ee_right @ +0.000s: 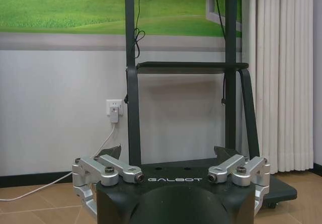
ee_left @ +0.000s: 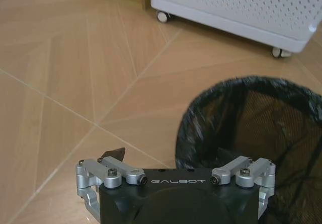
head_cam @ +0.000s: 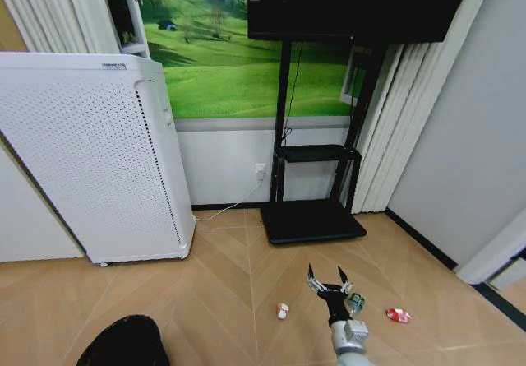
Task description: Pick up the trash bin and place the garbage on the floor into it.
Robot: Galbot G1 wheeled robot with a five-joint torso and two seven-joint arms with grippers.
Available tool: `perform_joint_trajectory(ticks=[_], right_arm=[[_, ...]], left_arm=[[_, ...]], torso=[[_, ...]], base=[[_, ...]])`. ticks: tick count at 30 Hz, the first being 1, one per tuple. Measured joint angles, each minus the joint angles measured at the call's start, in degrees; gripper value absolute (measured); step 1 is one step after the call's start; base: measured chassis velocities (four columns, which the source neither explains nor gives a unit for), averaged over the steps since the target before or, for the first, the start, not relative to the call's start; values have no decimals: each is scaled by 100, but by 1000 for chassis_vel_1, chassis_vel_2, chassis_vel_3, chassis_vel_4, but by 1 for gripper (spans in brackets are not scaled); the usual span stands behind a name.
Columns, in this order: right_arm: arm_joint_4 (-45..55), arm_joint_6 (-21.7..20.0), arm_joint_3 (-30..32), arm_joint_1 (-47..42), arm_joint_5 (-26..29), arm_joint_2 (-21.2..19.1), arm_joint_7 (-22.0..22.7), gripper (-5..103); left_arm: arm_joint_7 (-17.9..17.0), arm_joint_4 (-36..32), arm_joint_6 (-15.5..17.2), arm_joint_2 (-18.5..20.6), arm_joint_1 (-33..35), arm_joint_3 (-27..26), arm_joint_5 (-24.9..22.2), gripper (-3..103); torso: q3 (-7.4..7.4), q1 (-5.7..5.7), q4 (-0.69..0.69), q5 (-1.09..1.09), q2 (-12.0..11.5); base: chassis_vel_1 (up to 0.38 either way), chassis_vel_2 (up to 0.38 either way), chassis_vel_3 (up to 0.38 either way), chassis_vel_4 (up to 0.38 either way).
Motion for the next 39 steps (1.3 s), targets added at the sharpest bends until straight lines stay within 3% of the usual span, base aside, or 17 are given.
perform_joint_trajectory(ticks=[6, 7, 9, 23, 26, 29, 33, 35, 39], right_arm=[[-28, 14, 49, 1, 70, -66, 5, 100], [8, 27, 45, -35, 70, -85, 5, 100], [48, 27, 40, -50, 70, -95, 5, 100], [172, -1, -5, -109, 82, -99, 5, 100], [159, 14, -1, -147, 75, -77, 5, 100], [130, 46, 17, -187, 61, -40, 28, 100], [123, 46, 37, -185, 62, -42, 95, 100], [121, 8, 68, -173, 81, -55, 199, 100], [105, -13, 100, -175, 89, -58, 260, 100]], left_arm=[[203, 415, 49, -65, -433, 431, 481, 103], [334, 536, 41, -91, -574, 531, 628, 95], [348, 580, 41, -111, -642, 590, 652, 95], [318, 680, -48, -131, -804, 762, 582, 40], [325, 691, -69, -138, -807, 768, 580, 35], [357, 699, -147, -157, -847, 785, 584, 19], [468, 700, -273, -161, -871, 791, 654, 8], [705, 687, -523, -166, -887, 787, 819, 3], [922, 676, -803, -177, -905, 767, 1086, 3]], torso=[[4, 0, 0, 0, 6], [6, 0, 0, 1, 6], [6, 0, -1, 1, 7], [12, 3, 1, -1, 14], [12, 3, 1, -2, 15], [13, 3, 1, 1, 17], [13, 4, 2, -1, 17], [14, 5, 2, 0, 17], [14, 5, 2, 0, 17]], base=[[0, 0, 0, 0], [0, 0, 0, 0], [0, 0, 0, 0], [0, 0, 0, 0], [0, 0, 0, 0], [0, 0, 0, 0], [0, 0, 0, 0], [0, 0, 0, 0], [0, 0, 0, 0]])
